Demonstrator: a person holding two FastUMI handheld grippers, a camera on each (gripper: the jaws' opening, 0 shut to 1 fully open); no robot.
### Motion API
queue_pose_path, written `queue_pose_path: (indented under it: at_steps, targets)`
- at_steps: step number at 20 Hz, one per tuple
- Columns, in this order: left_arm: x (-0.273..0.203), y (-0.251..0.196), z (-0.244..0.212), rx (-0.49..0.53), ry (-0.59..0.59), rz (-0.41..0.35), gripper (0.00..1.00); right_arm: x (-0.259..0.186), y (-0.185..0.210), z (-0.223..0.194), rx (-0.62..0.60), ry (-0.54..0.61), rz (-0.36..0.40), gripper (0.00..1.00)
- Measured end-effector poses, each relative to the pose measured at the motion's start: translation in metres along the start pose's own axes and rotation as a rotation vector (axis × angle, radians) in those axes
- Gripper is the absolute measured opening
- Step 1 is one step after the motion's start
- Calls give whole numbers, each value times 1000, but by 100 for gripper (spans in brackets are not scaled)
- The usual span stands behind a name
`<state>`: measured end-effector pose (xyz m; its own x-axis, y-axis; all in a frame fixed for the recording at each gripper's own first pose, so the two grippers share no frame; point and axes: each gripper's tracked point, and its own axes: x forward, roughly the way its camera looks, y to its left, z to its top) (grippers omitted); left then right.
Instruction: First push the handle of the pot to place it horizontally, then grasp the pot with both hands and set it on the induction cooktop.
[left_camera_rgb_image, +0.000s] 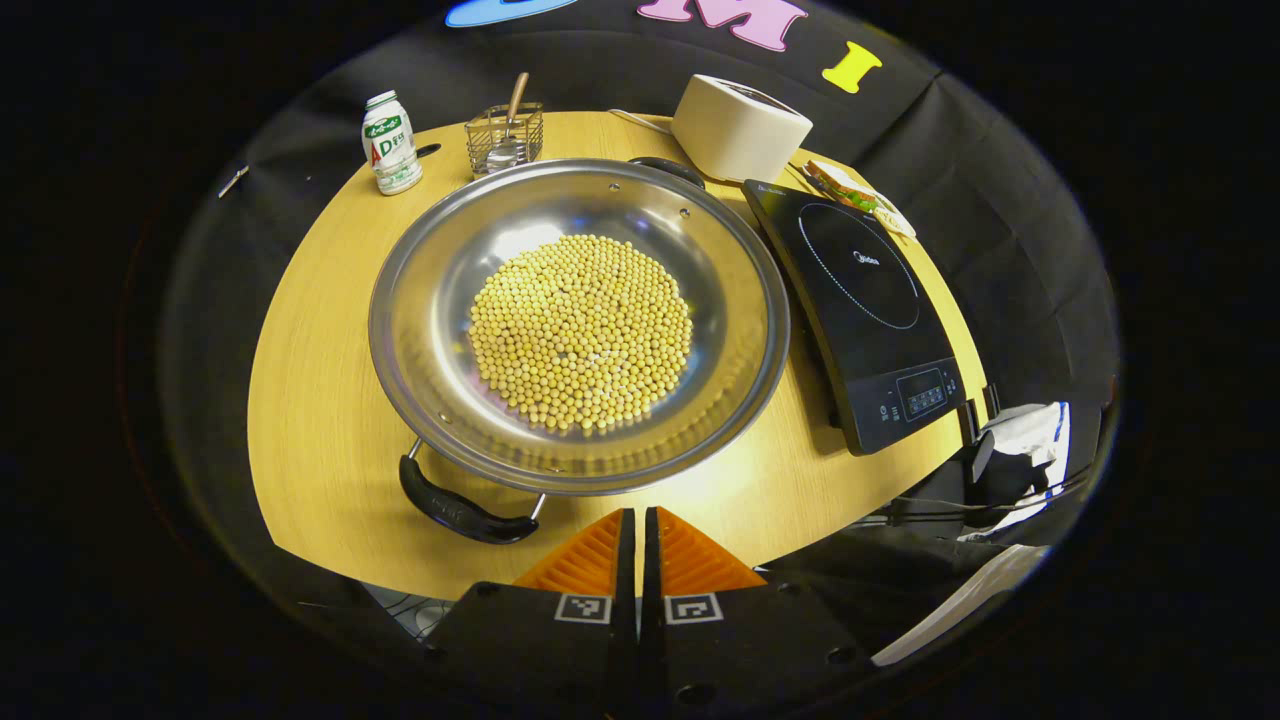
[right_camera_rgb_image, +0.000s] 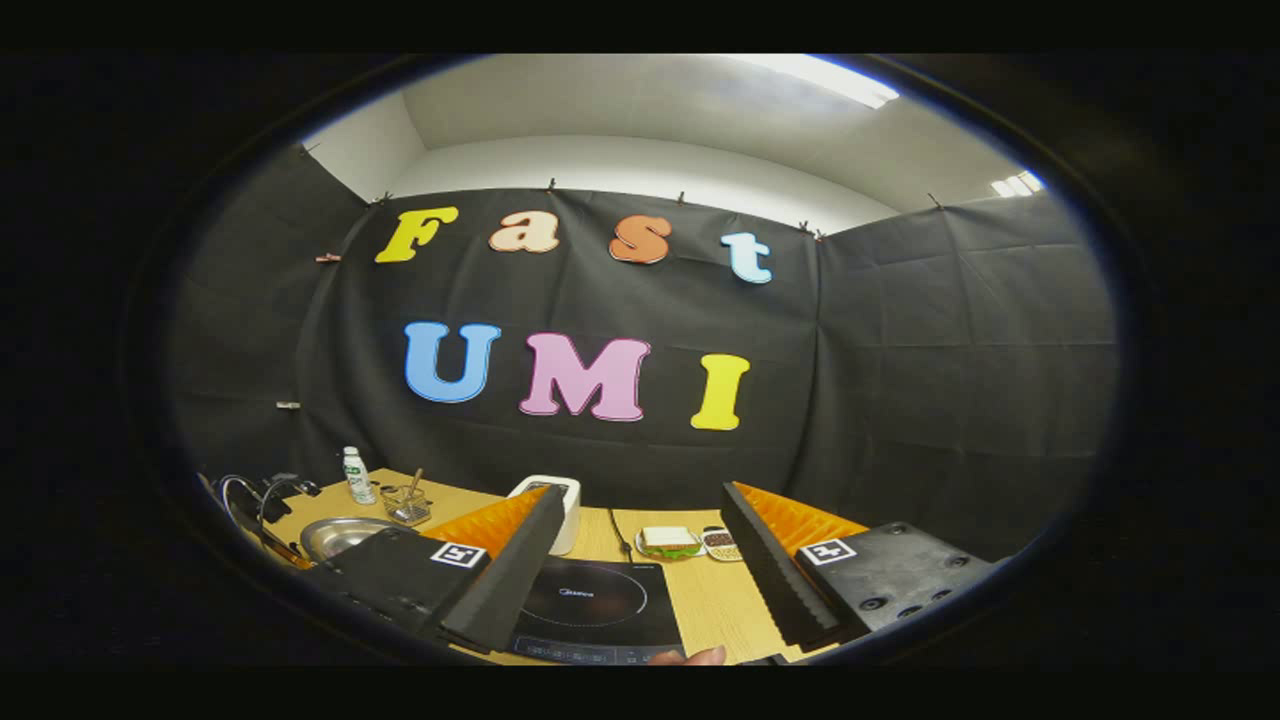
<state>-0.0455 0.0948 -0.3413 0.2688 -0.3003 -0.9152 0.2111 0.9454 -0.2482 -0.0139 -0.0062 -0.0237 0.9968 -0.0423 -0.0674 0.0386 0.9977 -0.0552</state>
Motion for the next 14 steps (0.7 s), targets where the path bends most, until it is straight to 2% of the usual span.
queue_pose_path:
  at_steps: [8, 11, 14]
  targets:
    - [5, 28, 4, -12, 7, 42, 5, 2, 4, 0, -19, -2, 4, 98]
    - [4, 32, 8, -28, 1, 19, 5, 3, 4, -2, -21, 0, -1, 98]
    - [5, 42, 9, -22, 4, 29, 5, 6, 5, -1, -24, 0, -3, 98]
